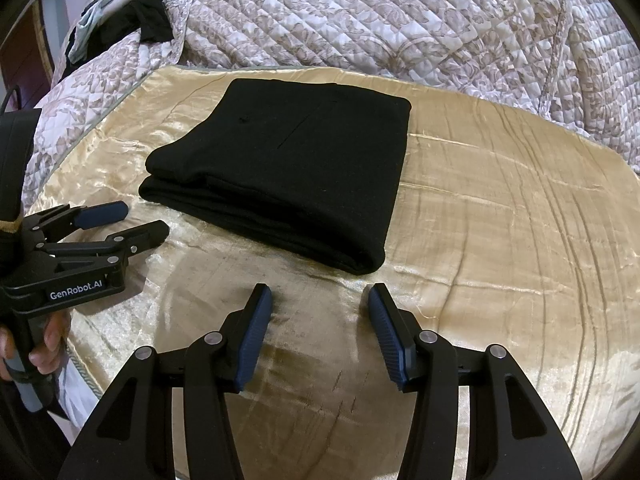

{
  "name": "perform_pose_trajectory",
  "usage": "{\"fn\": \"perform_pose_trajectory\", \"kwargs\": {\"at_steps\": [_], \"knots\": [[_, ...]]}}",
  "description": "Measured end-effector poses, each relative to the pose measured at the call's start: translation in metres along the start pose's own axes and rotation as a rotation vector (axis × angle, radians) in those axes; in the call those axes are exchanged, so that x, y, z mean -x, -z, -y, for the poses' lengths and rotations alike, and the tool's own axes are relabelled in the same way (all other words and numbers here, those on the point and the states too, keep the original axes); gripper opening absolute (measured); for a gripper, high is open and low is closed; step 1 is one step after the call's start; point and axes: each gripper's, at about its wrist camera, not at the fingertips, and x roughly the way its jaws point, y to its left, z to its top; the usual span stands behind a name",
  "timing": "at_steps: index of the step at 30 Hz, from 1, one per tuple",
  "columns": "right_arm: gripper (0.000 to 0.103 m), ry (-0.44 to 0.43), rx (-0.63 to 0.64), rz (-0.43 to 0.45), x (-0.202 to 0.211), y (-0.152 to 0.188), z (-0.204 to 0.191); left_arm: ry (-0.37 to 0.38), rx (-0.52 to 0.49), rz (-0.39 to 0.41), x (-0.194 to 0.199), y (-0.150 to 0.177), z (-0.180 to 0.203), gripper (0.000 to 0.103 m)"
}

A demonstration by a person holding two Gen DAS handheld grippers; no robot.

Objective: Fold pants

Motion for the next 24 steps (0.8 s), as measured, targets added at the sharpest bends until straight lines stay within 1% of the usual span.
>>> {"fn": "perform_pose_trajectory", "kwargs": {"at_steps": [12, 24], "knots": [[0.052, 0.003, 0.003, 0.002, -0.0006, -0.0003, -0.0012, 0.000, 0.000, 0.000, 0.0002, -0.0001, -0.0001, 0.074], [0.056, 0.007, 0.013, 0.009, -0.0016, -0.0013, -0.0004, -0.001, -0.007, 0.005, -0.0003, 0.0005, 0.0006, 0.074]]}}
